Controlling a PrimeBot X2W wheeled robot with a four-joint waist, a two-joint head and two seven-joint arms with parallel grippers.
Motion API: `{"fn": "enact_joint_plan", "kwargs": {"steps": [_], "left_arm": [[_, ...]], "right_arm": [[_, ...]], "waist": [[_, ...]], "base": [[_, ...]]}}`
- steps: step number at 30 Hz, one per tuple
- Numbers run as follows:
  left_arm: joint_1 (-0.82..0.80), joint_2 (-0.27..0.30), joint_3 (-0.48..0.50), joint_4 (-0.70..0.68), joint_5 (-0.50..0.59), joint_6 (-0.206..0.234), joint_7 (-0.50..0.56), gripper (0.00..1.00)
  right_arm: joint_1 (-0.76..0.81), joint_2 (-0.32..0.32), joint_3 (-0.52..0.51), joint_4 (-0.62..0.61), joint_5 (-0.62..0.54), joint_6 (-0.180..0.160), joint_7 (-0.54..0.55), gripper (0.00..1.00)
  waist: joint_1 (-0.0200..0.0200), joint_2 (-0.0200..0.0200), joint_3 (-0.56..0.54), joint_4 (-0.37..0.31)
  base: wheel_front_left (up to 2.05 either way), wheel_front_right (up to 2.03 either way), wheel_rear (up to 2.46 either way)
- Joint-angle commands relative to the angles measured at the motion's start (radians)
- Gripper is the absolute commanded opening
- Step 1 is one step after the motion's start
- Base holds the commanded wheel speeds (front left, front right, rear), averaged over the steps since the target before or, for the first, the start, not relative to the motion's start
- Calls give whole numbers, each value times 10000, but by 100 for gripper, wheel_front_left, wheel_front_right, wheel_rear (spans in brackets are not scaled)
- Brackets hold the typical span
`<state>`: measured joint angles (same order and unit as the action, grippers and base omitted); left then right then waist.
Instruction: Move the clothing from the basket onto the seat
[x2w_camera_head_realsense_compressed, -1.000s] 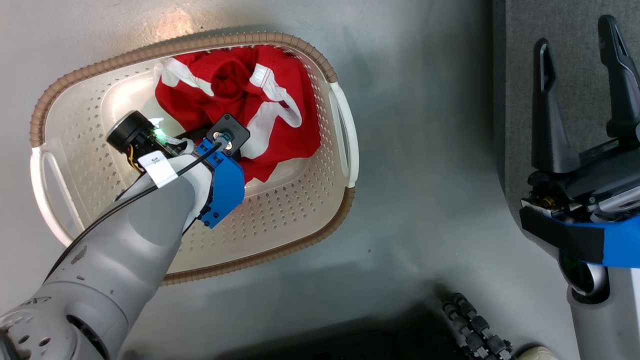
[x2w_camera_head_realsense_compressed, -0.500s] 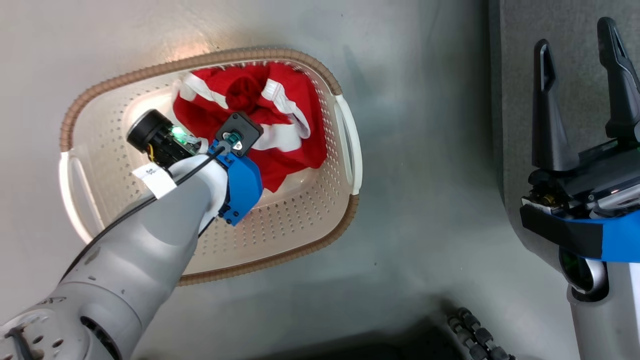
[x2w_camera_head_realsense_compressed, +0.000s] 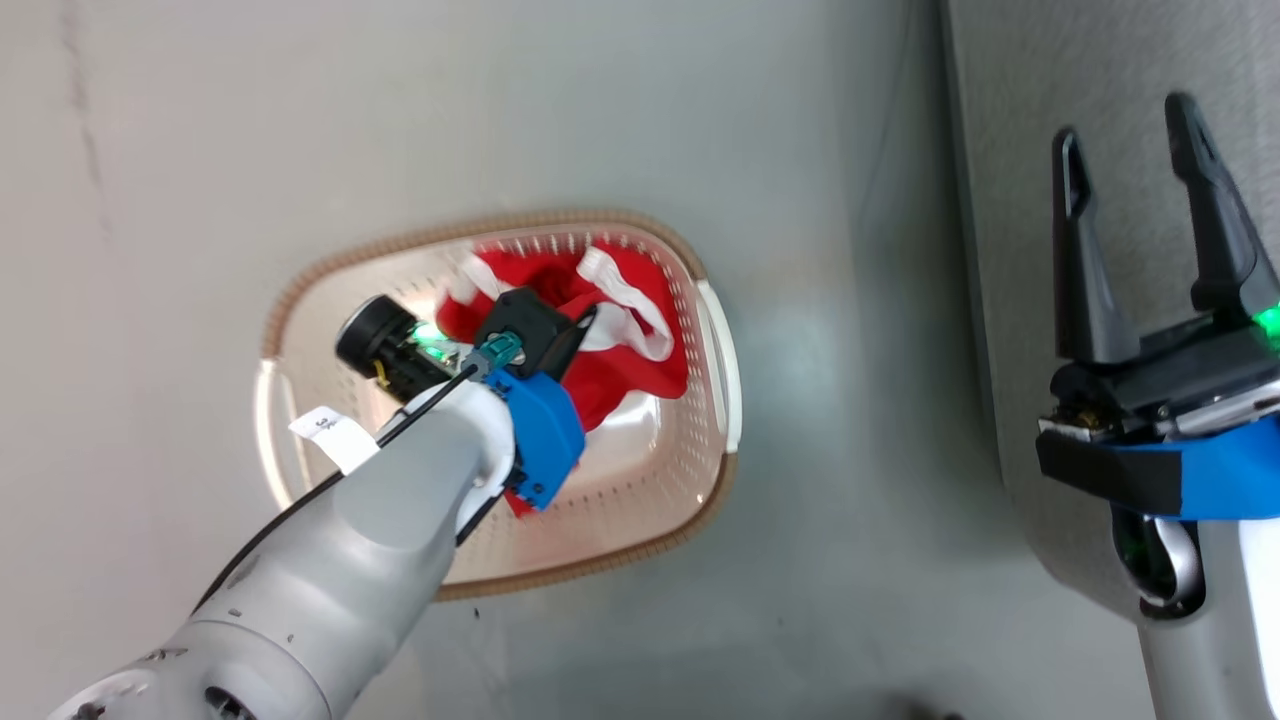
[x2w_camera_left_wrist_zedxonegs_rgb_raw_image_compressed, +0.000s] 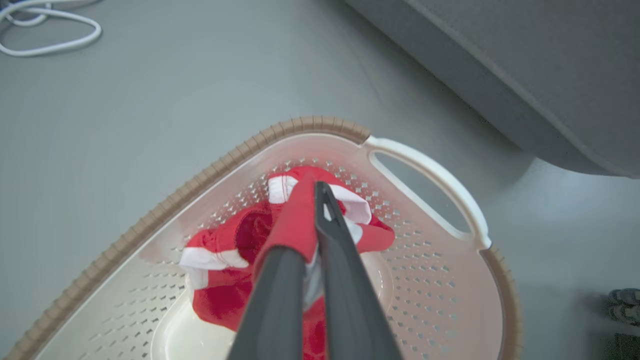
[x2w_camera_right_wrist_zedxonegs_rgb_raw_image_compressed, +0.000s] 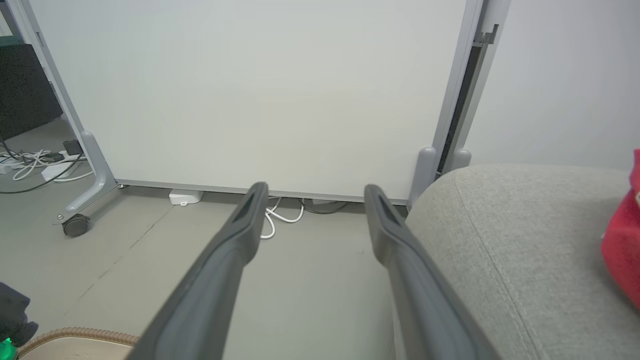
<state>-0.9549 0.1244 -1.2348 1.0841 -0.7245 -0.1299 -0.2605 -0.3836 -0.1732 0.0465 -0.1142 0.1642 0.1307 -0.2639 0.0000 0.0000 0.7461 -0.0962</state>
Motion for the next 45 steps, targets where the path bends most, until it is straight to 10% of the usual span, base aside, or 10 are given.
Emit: {"fn": "enact_joint_plan", "kwargs": {"steps": [1, 32, 45], "left_arm": [[228, 103, 313, -364, 139, 95, -52, 0], [4264, 501, 6517, -6396, 3877, 455, -59, 0], [3552, 50, 7094, -7834, 4701, 70, -60, 0]], "right_arm": [[224, -57, -45, 105, 9, 1, -9, 100], [2347, 233, 32, 1393, 167, 3, -9, 100], [2815, 451, 125, 1533, 258, 3, -9, 100]], "waist": [[0, 0, -901, 311], [0, 0, -6195, 826], [0, 0, -7166, 743]], "base": [[0, 0, 0], [0, 0, 0], [0, 0, 0]]}}
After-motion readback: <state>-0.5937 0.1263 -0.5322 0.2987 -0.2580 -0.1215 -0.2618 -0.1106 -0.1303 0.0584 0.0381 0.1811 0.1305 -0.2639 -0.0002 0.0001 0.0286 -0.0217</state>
